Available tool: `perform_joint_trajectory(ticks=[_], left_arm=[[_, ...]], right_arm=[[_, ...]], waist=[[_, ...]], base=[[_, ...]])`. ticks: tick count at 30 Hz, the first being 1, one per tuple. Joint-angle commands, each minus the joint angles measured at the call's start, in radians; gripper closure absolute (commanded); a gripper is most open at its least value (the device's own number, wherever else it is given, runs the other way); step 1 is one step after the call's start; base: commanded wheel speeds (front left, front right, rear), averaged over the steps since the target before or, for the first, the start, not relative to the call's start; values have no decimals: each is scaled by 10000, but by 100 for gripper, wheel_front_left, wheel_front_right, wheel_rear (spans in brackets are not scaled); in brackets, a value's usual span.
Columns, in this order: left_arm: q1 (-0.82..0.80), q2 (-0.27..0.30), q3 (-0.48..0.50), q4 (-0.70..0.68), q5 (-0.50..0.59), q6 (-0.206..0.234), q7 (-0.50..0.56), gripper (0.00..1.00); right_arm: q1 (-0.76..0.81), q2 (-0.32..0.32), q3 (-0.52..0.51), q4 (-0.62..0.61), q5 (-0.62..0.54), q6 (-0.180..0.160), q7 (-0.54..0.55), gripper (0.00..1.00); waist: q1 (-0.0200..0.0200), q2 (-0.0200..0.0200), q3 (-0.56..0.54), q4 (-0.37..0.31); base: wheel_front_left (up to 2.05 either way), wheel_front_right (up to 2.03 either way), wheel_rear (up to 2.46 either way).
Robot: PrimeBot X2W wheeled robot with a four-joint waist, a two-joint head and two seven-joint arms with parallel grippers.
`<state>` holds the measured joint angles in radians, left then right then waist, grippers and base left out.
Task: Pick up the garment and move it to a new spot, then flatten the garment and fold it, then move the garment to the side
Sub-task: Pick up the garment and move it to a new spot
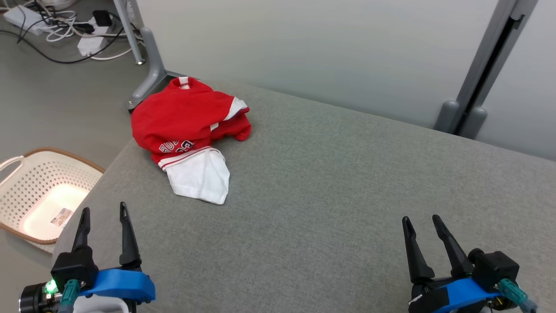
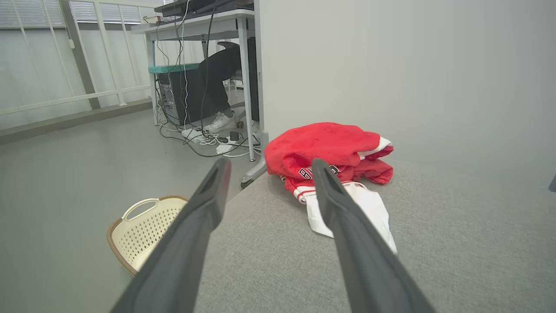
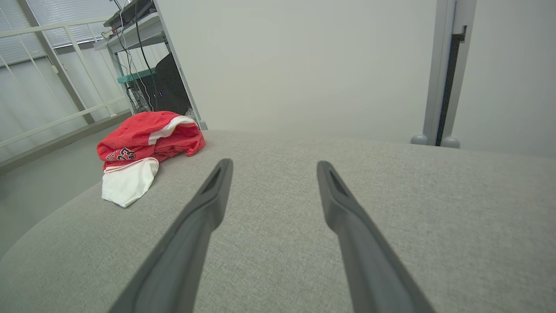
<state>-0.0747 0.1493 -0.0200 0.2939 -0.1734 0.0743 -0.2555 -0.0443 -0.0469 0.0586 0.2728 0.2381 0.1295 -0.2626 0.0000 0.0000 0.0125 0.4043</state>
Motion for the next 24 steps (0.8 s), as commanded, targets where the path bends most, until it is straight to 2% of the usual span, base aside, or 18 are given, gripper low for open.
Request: perform_joint_trajectory(ticks=[1,10,16,24], left_arm=[[57,15,-24,-55,-20,53,36,0],[-5,144,145,-350,-191,156,15,0],[-765,712,392,-636,-267,-12,110,0],[-2719,1376,803,-673,-759,-339,513,0]], right_arm=[[-146,-61,9,17,-35,22,-35,0],[-235,-63,107,97,-101,22,-35,0],[-382,-61,-14,-34,-416,22,-35,0],[-772,-61,-251,-363,-1010,22,33,0]], waist=[[0,0,74,104],[0,0,224,-43],[0,0,573,-420],[0,0,1528,-1202]], base=[[0,0,0],[0,0,0],[0,0,0],[0,0,0]])
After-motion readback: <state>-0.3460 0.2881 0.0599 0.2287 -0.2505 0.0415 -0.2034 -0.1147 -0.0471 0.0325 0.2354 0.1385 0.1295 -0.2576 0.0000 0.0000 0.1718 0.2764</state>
